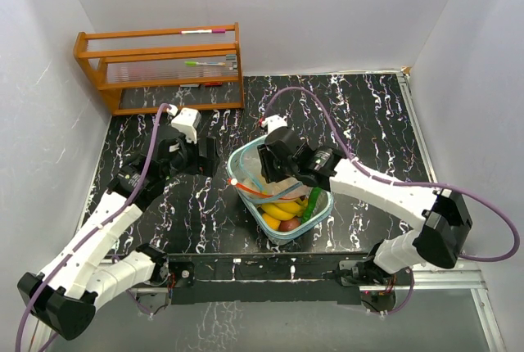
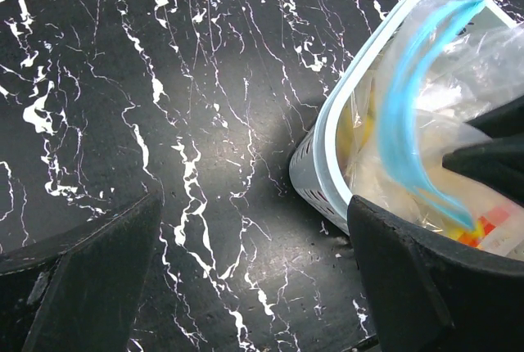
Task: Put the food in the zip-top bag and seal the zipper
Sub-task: Pick up the zipper food storage bag from the bin.
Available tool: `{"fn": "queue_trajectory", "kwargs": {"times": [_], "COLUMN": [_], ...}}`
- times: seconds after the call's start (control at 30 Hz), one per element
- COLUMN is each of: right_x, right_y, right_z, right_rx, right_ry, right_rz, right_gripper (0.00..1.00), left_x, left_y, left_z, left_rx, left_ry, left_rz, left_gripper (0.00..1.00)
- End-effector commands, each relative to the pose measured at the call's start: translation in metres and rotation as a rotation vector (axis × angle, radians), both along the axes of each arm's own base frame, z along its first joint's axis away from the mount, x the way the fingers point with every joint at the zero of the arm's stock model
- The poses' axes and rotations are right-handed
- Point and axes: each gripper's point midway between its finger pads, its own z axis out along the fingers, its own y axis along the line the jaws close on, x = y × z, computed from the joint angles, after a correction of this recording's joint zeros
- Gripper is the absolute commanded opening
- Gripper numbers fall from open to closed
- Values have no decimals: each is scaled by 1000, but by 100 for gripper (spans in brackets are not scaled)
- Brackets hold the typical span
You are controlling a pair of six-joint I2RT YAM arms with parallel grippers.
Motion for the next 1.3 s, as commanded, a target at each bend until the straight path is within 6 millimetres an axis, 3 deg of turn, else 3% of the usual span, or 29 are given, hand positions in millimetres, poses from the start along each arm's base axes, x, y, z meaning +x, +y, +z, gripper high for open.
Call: {"fn": "queue_trajectory", "kwargs": {"times": [0.0, 0.03, 0.17, 0.37, 0.5, 0.63, 0.7, 0.87, 0.97, 1.03, 1.13, 1.27], "right_x": [15, 17, 19, 1, -9, -6, 6, 40, 49, 51, 49, 36], "right_y": [-16, -22, -27, -10, -7, -4, -15, -69, -102, -114, -105, -52], "right_z": [-3, 3, 40, 131, 174, 191, 195, 209, 218, 224, 232, 243], "right_rx": [-28, -26, 53, 314, 409, 430, 412, 334, 305, 303, 332, 416], "right_ry": [-53, -76, -157, -283, -338, -373, -409, -565, -658, -698, -711, -702], "right_rz": [-120, -149, -163, -19, 34, 45, -43, -363, -521, -564, -498, -207], "right_gripper": [16, 9, 8, 8, 8, 8, 8, 8, 8, 8, 8, 8], "left_x": [-2, -2, -1, 2, 4, 10, 10, 6, 4, 4, 6, 15], "left_y": [4, 5, 4, 4, 6, 26, 29, 20, 18, 18, 23, 55], "left_z": [11, 11, 14, 27, 35, 51, 61, 62, 55, 53, 54, 66], "left_rx": [-1, -1, -3, -13, -7, 24, 15, -23, -27, -26, -9, 59], "left_ry": [-34, -35, -42, -64, -78, -105, -121, -119, -105, -103, -111, -142], "left_rz": [10, 11, 13, 22, 33, 147, 167, 125, 111, 112, 135, 318], "left_gripper": [95, 95, 95, 97, 97, 97, 97, 97, 97, 97, 97, 97]}}
